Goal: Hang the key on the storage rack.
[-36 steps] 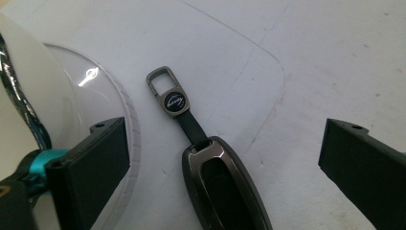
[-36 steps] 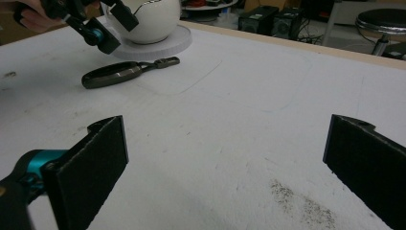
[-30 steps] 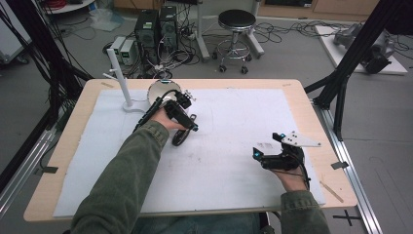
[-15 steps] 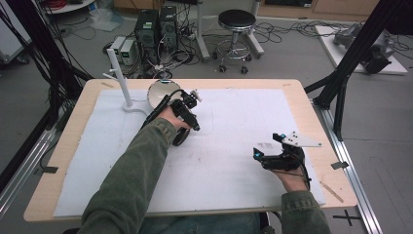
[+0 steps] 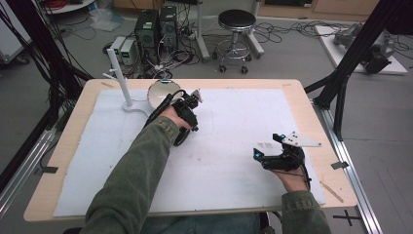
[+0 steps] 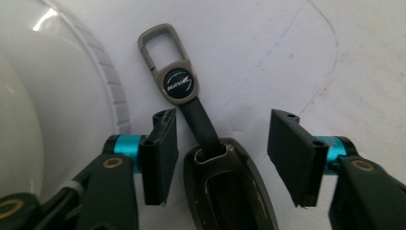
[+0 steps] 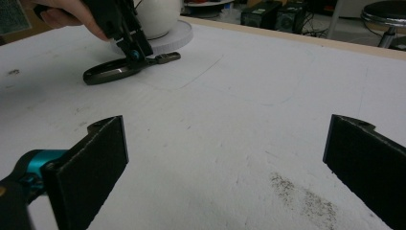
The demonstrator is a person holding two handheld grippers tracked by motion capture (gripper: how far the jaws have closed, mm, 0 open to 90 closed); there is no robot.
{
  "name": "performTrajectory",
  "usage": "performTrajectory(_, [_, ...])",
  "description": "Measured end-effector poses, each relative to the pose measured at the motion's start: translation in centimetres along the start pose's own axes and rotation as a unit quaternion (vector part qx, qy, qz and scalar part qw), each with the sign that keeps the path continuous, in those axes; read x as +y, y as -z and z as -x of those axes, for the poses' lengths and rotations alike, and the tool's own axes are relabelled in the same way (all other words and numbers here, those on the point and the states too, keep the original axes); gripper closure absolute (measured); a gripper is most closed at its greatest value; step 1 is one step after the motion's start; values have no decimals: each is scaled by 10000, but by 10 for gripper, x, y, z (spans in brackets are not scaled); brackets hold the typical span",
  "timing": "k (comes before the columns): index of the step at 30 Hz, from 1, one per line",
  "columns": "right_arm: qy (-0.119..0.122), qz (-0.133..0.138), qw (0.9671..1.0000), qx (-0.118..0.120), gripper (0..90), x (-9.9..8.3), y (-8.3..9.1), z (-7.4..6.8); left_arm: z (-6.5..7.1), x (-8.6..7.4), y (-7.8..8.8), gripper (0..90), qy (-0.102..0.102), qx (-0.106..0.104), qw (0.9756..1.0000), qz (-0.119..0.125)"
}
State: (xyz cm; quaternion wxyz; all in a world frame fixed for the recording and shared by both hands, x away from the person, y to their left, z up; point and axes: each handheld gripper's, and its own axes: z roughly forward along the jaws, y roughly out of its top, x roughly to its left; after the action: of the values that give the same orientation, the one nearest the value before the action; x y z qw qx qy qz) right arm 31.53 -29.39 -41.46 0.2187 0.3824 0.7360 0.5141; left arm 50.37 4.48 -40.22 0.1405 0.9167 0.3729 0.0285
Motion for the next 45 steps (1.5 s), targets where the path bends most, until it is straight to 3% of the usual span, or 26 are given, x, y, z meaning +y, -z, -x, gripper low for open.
performTrajectory(12, [47,-74,10000,-9,5,-1,-1,0,-3,4,-9,543,172,169,9996,-155])
performTrajectory(16, [49,-113,9999,-40,5,-1,-2,-1,-6,5,-8,685,281,254,9991,-174])
performTrajectory(17, [56,-107,9999,-42,5,-1,-3,-1,-6,4,-9,729,393,237,9989,-114])
performTrajectory(19, [47,-113,9999,-42,5,-1,-3,-1,-8,4,-8,749,421,157,9990,-83])
performTrajectory(23, [56,-101,9999,-56,5,-1,-2,-1,-7,4,-8,826,286,139,9994,-99])
performTrajectory(30, [54,-93,9999,-85,5,-1,-2,0,-8,3,-7,839,177,-102,9997,-164])
performTrajectory(33, [44,-88,9999,-92,5,-2,-1,1,-7,2,-5,838,121,-88,9996,-253])
performTrajectory(39, [44,-40,9999,-118,5,-1,0,1,-3,1,8,837,-18,-180,9993,-326])
performTrajectory(45, [-14,-69,9999,-110,5,-1,0,0,-1,-1,28,837,-122,-39,9997,-221])
